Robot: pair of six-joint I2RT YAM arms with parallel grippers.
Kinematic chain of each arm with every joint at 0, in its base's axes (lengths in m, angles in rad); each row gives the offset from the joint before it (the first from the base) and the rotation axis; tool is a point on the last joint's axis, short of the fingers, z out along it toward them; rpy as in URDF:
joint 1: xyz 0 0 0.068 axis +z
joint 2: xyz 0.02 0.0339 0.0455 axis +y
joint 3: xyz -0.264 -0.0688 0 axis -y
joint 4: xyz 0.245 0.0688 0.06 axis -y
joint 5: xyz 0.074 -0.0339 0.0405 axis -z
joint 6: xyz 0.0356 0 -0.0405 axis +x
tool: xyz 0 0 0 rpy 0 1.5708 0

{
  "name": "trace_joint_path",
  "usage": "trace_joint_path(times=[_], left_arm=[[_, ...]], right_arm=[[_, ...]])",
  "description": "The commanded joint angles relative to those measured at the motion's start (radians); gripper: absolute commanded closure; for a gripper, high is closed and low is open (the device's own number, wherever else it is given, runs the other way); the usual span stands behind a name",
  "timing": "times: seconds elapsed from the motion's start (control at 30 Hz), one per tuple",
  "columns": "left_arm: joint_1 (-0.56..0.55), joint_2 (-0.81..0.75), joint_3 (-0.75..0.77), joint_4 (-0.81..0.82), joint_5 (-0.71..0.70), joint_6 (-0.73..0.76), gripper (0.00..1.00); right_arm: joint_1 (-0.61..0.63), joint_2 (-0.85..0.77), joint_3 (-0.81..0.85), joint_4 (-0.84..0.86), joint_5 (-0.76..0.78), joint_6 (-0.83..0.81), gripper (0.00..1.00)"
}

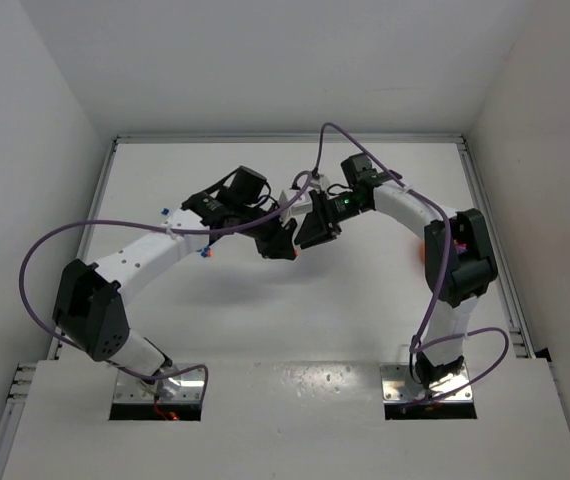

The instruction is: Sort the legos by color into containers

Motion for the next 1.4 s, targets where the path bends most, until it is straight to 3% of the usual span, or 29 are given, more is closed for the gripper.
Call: trace_joint_path(times=[0.0, 0.33, 0.73, 0.93, 1.37], left_arm=[[-0.015, 0.013, 0.031, 0.034, -0.006, -0.024, 0.99], [-0.015, 0.032, 0.049, 0.034, -0.05, -0.024, 0.99], [-0.015, 0.032, 0.049, 0.063, -0.092, -0.067, 1.0], [0.053, 0.032, 0.049, 0.084, -0.081, -0.116, 1.0], [0.091, 0.021, 0.049, 0.103, -0.06, -0.144, 1.0]], right_arm=[[0.012, -0.006, 0.04, 0.033, -0.026, 0.019, 0.53], [0.03, -0.056, -0.021, 0.085, -0.059, 0.03, 0.58], [0.03, -0.066, -0.073, 0.211, -0.126, 0.157, 0.62], [0.03, -0.084, -0.106, 0.25, -0.126, 0.19, 0.63], [0.03, -0.066, -0.094, 0.268, -0.126, 0.209, 0.66]])
